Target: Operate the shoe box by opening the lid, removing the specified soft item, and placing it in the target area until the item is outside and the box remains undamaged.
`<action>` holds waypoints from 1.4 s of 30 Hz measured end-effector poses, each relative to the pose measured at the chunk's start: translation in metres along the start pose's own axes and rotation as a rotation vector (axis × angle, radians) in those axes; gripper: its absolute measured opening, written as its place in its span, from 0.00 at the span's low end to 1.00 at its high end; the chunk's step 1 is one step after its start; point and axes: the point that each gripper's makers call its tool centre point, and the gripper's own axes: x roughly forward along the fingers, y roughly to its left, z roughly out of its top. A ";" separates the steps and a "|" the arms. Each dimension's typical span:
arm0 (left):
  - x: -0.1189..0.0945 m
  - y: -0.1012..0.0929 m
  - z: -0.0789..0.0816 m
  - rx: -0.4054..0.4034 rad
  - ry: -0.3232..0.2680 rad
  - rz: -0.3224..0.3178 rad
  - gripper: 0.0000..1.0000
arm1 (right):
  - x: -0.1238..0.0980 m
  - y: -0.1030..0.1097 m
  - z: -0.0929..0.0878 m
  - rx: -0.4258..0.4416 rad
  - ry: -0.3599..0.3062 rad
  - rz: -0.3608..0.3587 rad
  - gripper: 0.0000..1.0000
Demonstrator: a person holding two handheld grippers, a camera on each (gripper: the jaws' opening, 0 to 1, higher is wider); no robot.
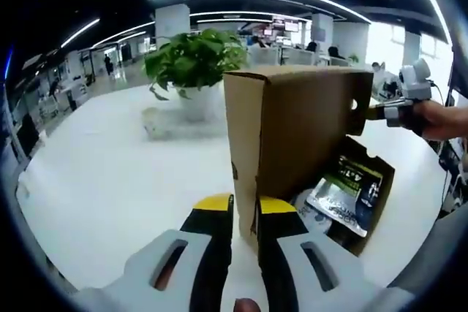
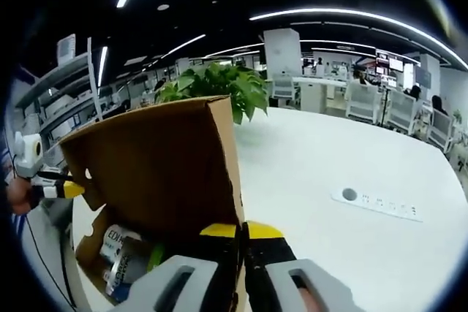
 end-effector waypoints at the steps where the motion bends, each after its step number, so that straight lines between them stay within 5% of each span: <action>1: 0.001 0.000 0.000 -0.003 0.002 0.002 0.09 | 0.000 0.000 0.001 0.001 0.001 0.001 0.00; 42: 0.034 0.021 0.013 -0.063 0.040 0.044 0.03 | 0.034 -0.007 0.013 -0.005 0.054 -0.021 0.00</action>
